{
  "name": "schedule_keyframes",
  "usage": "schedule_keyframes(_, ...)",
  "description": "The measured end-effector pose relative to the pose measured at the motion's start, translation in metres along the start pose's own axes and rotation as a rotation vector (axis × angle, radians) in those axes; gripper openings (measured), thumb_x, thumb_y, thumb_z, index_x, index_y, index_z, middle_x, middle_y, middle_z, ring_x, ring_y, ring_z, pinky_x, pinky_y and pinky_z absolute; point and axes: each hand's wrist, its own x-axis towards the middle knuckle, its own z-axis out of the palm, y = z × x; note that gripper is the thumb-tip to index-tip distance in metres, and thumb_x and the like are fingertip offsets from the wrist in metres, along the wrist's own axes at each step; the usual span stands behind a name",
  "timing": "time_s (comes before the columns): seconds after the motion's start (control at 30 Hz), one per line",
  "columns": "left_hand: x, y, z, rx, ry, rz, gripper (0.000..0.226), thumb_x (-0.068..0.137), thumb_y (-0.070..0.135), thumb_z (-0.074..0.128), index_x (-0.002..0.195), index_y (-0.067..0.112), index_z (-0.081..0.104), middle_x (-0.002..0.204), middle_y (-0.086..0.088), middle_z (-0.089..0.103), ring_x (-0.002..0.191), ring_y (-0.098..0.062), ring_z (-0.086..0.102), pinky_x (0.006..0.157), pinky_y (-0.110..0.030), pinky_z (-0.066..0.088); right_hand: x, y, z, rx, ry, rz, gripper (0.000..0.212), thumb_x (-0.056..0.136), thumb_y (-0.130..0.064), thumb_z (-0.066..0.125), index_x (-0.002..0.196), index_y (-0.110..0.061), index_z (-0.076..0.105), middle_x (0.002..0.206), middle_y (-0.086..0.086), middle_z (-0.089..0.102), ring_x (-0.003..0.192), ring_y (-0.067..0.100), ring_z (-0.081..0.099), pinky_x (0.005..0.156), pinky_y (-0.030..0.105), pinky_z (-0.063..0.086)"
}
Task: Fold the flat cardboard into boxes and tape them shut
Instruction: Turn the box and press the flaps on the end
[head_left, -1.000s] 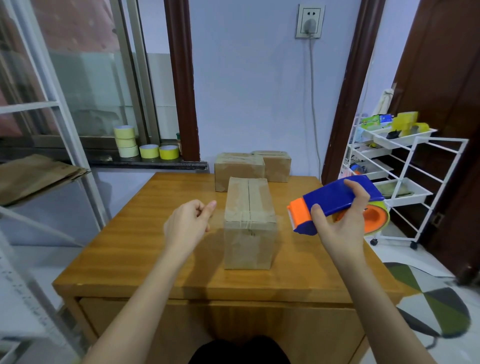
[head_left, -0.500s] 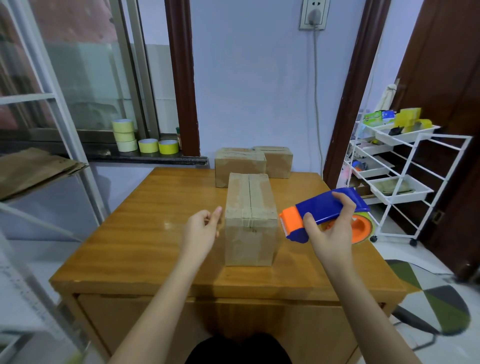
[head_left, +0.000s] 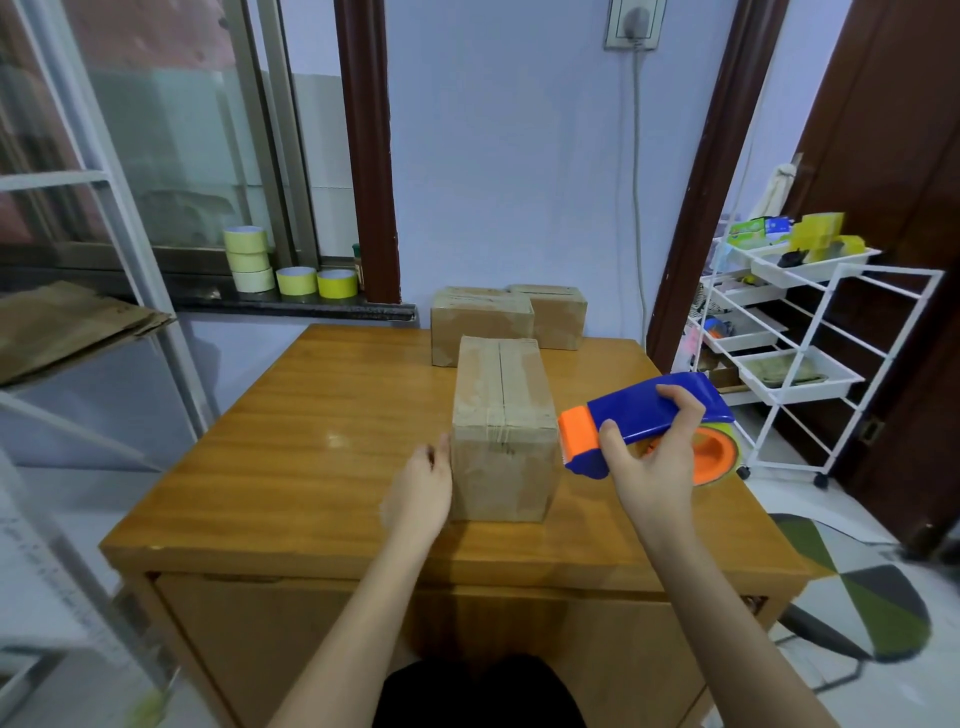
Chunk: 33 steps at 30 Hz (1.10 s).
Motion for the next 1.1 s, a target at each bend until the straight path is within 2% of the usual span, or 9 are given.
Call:
schedule_keyframes(0.13, -0.017, 0.002, -0.004, -0.514, 0.106, 0.077, 0.028, 0.103, 0.021, 0.035, 0.127, 0.014, 0.049, 0.113, 0.005, 0.058, 0.113, -0.016, 0.054, 0.09, -0.028, 0.042, -0.001, -0.003, 0.0, -0.04, 0.009, -0.027, 0.056, 0.082, -0.008, 0.07, 0.118, -0.029, 0.032, 0.09, -0.016, 0.049, 0.082, 0.008, 0.057, 0.074, 0.035, 0.051)
schedule_keyframes(0.27, -0.04, 0.019, -0.002, -0.795, -0.114, 0.269, 0.061, 0.099, 0.007, 0.04, 0.15, 0.034, 0.017, 0.144, 0.017, 0.033, 0.131, -0.003, 0.032, 0.109, -0.03, 0.033, -0.002, -0.004, 0.0, -0.047, 0.017, -0.023, 0.056, 0.082, -0.007, 0.07, 0.118, -0.028, 0.032, 0.088, -0.015, 0.048, 0.079, 0.006, 0.055, 0.078, 0.041, 0.052)
schedule_keyframes(0.4, -0.04, 0.015, 0.004, -0.518, -0.143, 0.326, 0.084, 0.093, 0.009, 0.054, 0.151, 0.037, -0.001, 0.152, 0.008, 0.031, 0.135, -0.01, 0.035, 0.112, -0.041, 0.035, -0.002, -0.006, 0.002, -0.062, 0.016, -0.013, 0.054, 0.083, -0.007, 0.069, 0.118, -0.025, 0.032, 0.087, -0.014, 0.048, 0.078, 0.007, 0.056, 0.077, 0.043, 0.052)
schedule_keyframes(0.5, -0.034, 0.014, -0.013, -0.077, 0.018, 0.35, 0.089, 0.091, 0.029, 0.06, 0.152, 0.024, -0.004, 0.156, 0.002, 0.023, 0.141, -0.018, 0.03, 0.115, -0.036, 0.027, 0.002, -0.006, 0.001, -0.108, -0.003, -0.008, 0.053, 0.083, -0.012, 0.069, 0.121, -0.022, 0.033, 0.086, -0.013, 0.05, 0.078, 0.012, 0.058, 0.076, 0.047, 0.053)
schedule_keyframes(0.6, -0.03, 0.024, -0.031, 0.277, 0.265, 0.731, 0.084, 0.092, 0.035, 0.057, 0.152, 0.015, 0.003, 0.157, 0.002, 0.003, 0.145, -0.012, 0.003, 0.117, -0.028, -0.003, 0.005, -0.009, 0.001, -0.173, -0.027, -0.028, 0.052, 0.084, -0.017, 0.068, 0.122, -0.02, 0.034, 0.081, -0.01, 0.054, 0.075, 0.019, 0.059, 0.072, 0.046, 0.053)
schedule_keyframes(0.7, -0.025, 0.039, -0.033, 0.544, 0.195, 0.99, 0.062, 0.096, 0.032, 0.051, 0.149, 0.012, 0.026, 0.154, -0.003, 0.027, 0.144, -0.016, 0.022, 0.117, -0.03, 0.003, 0.011, -0.015, 0.0, -0.244, -0.062, -0.052, 0.053, 0.083, -0.02, 0.068, 0.124, -0.017, 0.035, 0.078, -0.003, 0.056, 0.072, 0.021, 0.058, 0.068, 0.044, 0.051)
schedule_keyframes(0.77, -0.023, 0.04, -0.029, 0.55, 0.212, 1.043, 0.052, 0.085, 0.019, 0.07, 0.132, 0.006, 0.054, 0.134, -0.011, 0.056, 0.123, -0.023, 0.055, 0.108, -0.035, 0.03, 0.017, -0.019, 0.001, -0.302, -0.09, -0.06, 0.052, 0.083, -0.022, 0.066, 0.124, -0.017, 0.035, 0.078, -0.001, 0.057, 0.071, 0.021, 0.058, 0.065, 0.042, 0.05)
schedule_keyframes(0.83, -0.018, 0.035, -0.023, 0.463, 0.3, 1.067, 0.044, 0.072, 0.011, 0.081, 0.114, 0.005, 0.068, 0.113, -0.012, 0.069, 0.104, -0.024, 0.067, 0.096, -0.038, 0.043, 0.023, -0.023, 0.003, -0.361, -0.11, -0.074, 0.051, 0.082, -0.024, 0.065, 0.123, -0.017, 0.036, 0.075, -0.001, 0.056, 0.069, 0.021, 0.057, 0.062, 0.04, 0.047)
schedule_keyframes(1.1, -0.015, 0.037, -0.018, 0.425, 0.387, 1.068, 0.033, 0.073, 0.008, 0.081, 0.105, 0.01, 0.073, 0.105, -0.007, 0.072, 0.097, -0.02, 0.07, 0.093, -0.032, 0.042, 0.038, -0.03, 0.013, -0.575, -0.148, -0.144, 0.044, 0.082, -0.028, 0.06, 0.119, -0.016, 0.038, 0.074, 0.002, 0.056, 0.063, 0.017, 0.052, 0.049, 0.026, 0.027)
